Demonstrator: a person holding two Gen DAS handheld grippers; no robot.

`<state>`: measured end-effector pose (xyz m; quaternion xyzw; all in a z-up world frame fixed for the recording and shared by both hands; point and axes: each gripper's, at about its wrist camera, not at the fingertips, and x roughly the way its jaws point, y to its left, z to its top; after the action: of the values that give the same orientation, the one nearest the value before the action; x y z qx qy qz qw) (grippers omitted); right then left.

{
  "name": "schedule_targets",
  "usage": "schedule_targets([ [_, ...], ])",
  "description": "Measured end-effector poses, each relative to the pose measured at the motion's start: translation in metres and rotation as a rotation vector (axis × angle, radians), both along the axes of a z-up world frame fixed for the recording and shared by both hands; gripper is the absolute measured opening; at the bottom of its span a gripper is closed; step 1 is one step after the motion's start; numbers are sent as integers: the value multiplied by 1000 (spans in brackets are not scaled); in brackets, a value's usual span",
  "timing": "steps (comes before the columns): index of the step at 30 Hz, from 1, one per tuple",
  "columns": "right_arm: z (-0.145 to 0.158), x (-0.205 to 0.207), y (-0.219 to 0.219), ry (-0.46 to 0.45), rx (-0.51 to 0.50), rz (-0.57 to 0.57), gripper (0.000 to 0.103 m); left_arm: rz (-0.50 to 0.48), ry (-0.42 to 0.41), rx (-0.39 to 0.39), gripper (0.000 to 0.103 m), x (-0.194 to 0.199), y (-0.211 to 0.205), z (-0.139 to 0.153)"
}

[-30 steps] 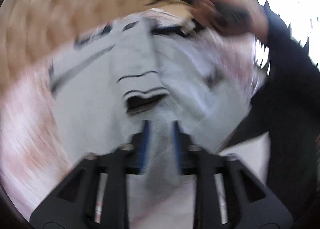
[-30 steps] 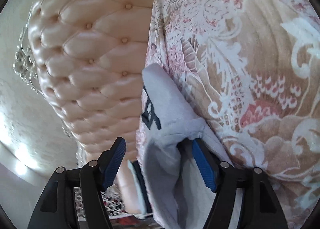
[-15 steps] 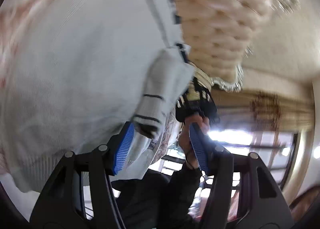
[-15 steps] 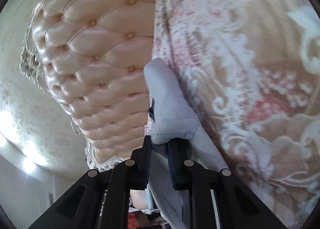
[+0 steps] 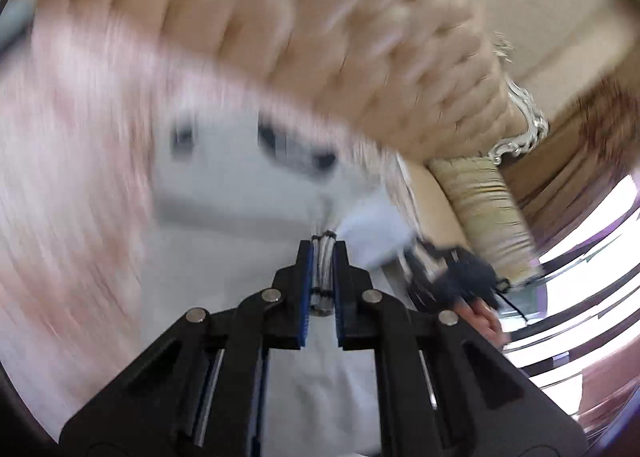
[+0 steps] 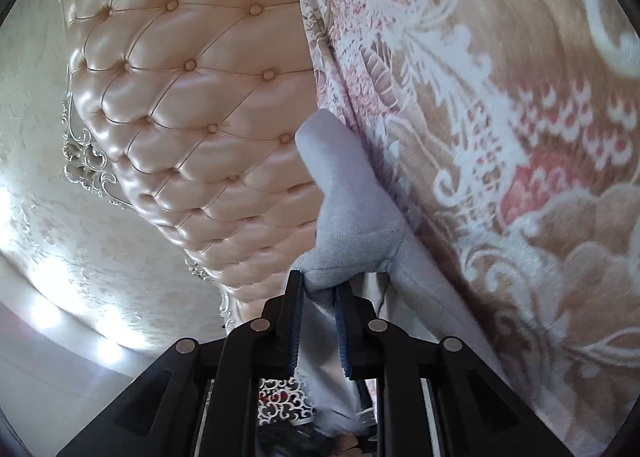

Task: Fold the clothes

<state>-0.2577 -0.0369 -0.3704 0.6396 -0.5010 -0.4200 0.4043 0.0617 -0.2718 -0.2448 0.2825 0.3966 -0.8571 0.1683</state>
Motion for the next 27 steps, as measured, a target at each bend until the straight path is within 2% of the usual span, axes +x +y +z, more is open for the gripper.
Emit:
schedule_targets([
  [2, -2, 7, -7, -1, 30, 39, 19, 21, -49, 39, 11, -3, -16, -11],
  [5, -4, 16, -18, 7, 77, 109, 19, 55, -129, 182, 12, 8, -23, -50],
  [7, -1, 19, -20, 26, 96, 137, 19, 75, -154, 217, 17, 21, -16, -72],
  [10, 3, 20, -20, 53, 118, 167, 20, 142, -166, 293, 42, 43, -9, -95],
  [11, 3, 20, -20, 53, 117, 175, 20, 167, -165, 311, 54, 51, -8, -100],
  [12, 3, 21, -22, 58, 116, 184, 20, 191, -159, 313, 63, 56, -9, -101],
  [21, 15, 28, -37, 119, 101, 279, 21, 287, -108, 291, 74, 83, -29, -86],
  [23, 27, 30, -43, 161, 52, 320, 23, 289, -93, 292, 74, 85, -31, -85],
  [27, 63, 18, -31, 261, -178, 280, 29, 269, -68, 283, 75, 85, -30, -84],
])
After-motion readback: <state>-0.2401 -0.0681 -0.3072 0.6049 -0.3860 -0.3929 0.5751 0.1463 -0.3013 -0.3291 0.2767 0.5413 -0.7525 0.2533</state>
